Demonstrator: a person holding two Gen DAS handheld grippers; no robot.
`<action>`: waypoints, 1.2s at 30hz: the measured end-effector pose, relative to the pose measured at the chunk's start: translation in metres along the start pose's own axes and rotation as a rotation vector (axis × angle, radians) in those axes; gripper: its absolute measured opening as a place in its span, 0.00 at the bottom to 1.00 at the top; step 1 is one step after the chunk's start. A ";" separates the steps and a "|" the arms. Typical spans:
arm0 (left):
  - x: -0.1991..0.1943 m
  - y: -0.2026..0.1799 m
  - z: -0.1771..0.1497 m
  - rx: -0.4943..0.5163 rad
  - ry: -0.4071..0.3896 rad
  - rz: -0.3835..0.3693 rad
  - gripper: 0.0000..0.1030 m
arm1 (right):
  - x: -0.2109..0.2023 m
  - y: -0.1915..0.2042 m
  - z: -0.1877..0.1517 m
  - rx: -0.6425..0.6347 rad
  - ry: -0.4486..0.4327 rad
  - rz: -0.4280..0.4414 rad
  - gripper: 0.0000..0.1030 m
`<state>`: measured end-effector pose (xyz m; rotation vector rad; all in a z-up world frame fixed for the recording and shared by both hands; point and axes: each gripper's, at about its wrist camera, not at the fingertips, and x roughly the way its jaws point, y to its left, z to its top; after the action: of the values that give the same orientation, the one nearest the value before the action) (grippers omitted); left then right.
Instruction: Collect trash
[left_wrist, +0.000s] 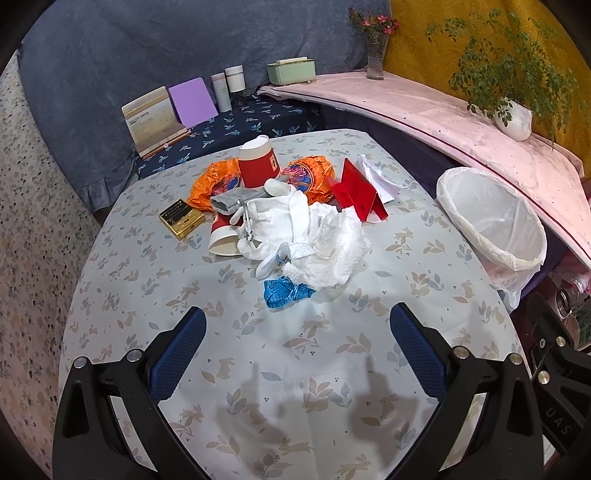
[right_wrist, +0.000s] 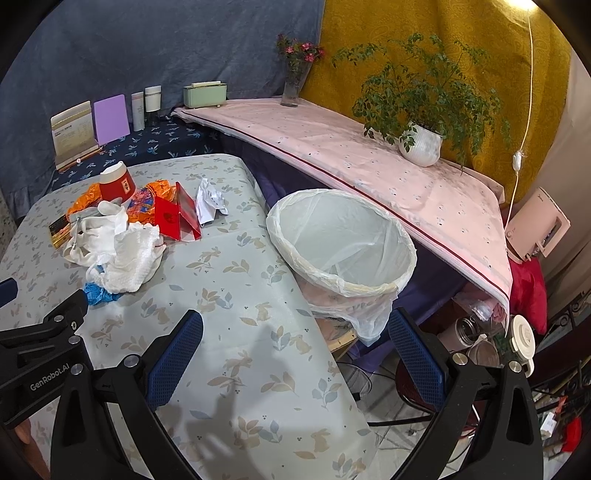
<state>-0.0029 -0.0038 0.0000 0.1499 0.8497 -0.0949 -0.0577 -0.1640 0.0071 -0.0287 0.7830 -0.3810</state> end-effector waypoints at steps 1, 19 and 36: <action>0.000 0.000 0.000 0.002 0.000 -0.001 0.92 | 0.000 0.000 0.000 0.001 -0.001 0.000 0.93; 0.011 0.004 0.000 -0.011 0.029 0.011 0.93 | 0.005 0.000 0.004 0.006 0.010 -0.008 0.93; 0.026 0.022 0.004 -0.047 0.042 -0.005 0.92 | 0.012 0.019 0.016 -0.022 0.006 -0.020 0.93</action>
<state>0.0205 0.0169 -0.0146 0.1058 0.8940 -0.0763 -0.0324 -0.1520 0.0072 -0.0560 0.7934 -0.3918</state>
